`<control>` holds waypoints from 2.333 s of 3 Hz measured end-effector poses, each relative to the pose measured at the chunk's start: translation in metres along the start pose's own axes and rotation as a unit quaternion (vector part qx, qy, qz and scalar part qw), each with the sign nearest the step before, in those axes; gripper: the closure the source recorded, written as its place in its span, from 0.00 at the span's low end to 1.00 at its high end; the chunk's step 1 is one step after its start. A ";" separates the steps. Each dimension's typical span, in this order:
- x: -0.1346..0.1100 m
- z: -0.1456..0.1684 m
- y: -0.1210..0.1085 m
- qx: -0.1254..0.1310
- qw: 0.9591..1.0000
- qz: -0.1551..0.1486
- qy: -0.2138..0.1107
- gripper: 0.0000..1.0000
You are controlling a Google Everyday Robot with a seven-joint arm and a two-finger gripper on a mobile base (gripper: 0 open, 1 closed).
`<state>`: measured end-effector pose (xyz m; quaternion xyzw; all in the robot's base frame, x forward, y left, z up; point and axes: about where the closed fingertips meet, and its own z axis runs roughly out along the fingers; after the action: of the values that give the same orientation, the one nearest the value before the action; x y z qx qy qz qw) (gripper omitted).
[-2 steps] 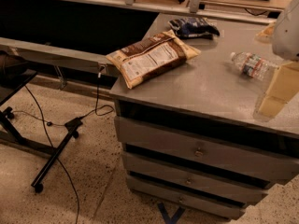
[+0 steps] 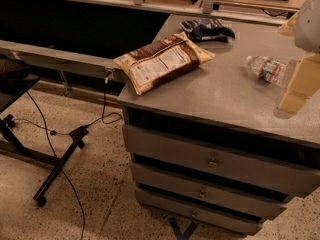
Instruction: Pick water bottle
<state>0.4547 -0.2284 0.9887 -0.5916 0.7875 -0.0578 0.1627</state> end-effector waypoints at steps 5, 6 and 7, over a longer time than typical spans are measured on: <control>0.107 0.090 -0.189 0.042 0.987 0.132 0.078 0.00; 0.106 0.111 -0.187 0.019 0.988 0.140 0.066 0.00; 0.110 0.145 -0.188 -0.007 0.984 0.168 0.049 0.00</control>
Offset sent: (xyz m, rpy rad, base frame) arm 0.1598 -0.1280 -0.0057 -0.1115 0.0447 -0.2327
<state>0.6464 -0.3736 0.8847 -0.4482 0.8833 -0.0534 0.1271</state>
